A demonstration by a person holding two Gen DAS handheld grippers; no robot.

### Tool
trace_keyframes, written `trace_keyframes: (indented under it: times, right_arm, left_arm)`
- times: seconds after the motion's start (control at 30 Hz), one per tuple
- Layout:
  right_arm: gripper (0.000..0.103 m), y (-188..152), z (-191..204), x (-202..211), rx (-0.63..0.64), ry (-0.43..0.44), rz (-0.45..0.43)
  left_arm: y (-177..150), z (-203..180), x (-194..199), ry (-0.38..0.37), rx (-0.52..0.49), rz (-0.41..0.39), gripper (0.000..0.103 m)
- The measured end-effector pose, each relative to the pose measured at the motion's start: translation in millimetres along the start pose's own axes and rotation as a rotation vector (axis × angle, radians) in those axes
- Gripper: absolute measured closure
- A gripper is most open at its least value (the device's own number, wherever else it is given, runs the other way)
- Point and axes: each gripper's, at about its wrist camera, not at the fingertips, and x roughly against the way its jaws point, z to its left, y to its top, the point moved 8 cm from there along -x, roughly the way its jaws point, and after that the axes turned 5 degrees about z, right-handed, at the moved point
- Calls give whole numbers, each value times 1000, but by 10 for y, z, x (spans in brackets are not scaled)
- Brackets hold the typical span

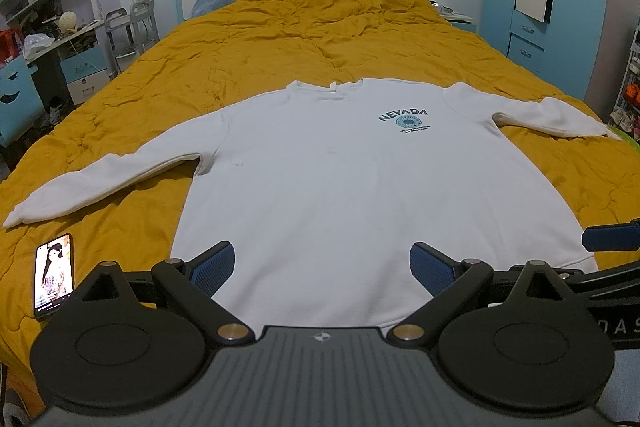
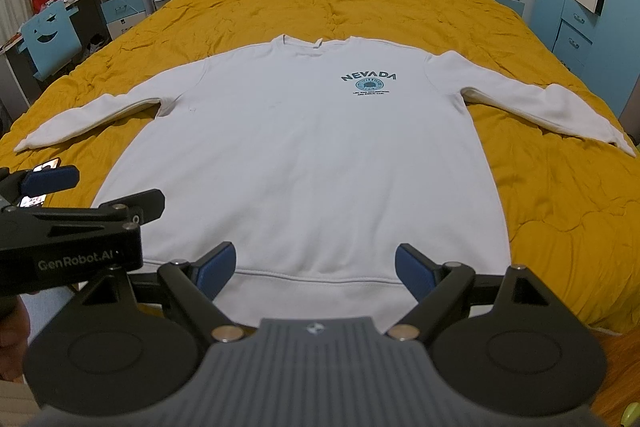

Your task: Fold small clothes

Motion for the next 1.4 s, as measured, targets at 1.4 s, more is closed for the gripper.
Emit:
trace_keyframes:
  times: [1.4]
  right_arm:
    - [20, 47, -63, 0, -6, -1, 0]
  left_arm:
    - [84, 27, -22, -5, 1, 5, 0]
